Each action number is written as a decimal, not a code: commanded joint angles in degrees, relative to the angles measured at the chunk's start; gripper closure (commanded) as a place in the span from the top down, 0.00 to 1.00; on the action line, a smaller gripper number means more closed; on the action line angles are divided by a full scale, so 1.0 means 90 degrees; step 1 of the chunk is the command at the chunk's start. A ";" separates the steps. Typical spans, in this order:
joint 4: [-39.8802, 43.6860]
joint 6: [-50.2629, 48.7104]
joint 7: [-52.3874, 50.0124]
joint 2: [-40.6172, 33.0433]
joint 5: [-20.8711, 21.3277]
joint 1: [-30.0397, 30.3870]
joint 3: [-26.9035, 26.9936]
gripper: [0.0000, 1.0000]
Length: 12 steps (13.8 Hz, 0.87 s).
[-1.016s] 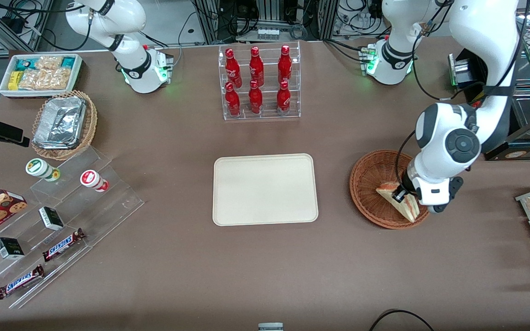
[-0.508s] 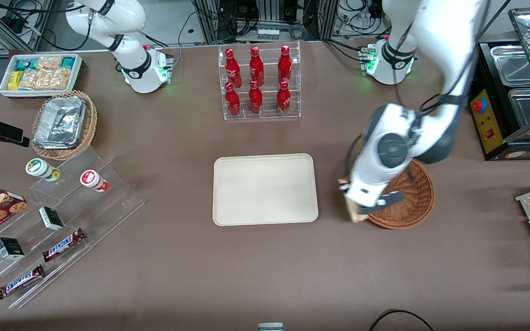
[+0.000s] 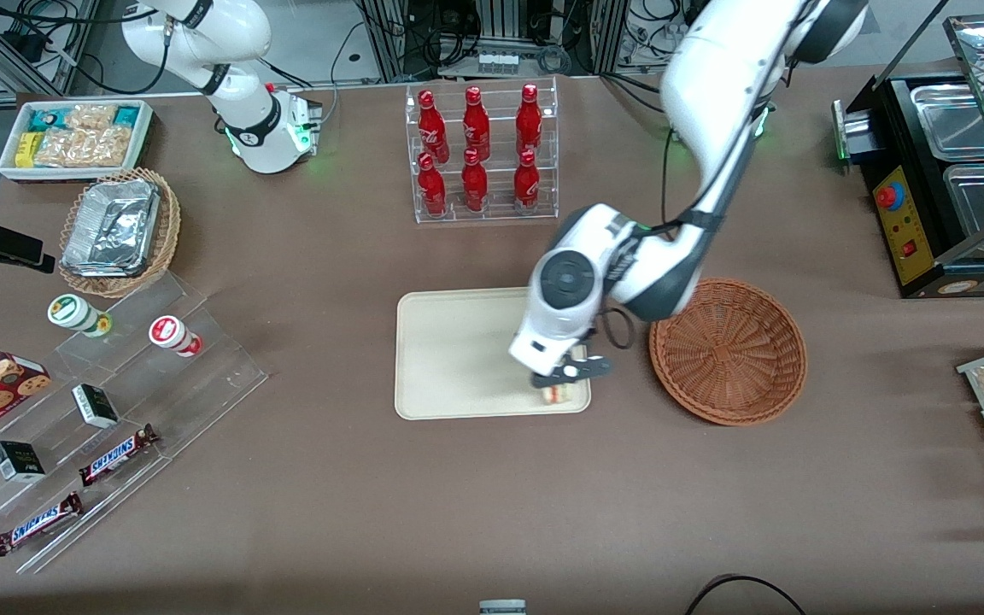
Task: Place sandwich from basket to tray
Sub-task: 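Lift the sandwich and carry it over the white tray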
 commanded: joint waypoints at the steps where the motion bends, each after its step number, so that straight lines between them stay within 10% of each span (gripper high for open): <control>1: 0.1070 -0.0227 -0.0673 0.0714 -0.0060 -0.0496 0.0103 0.00; 12: 0.1649 0.0066 -0.1603 0.1380 -0.0060 -0.0918 0.0103 0.00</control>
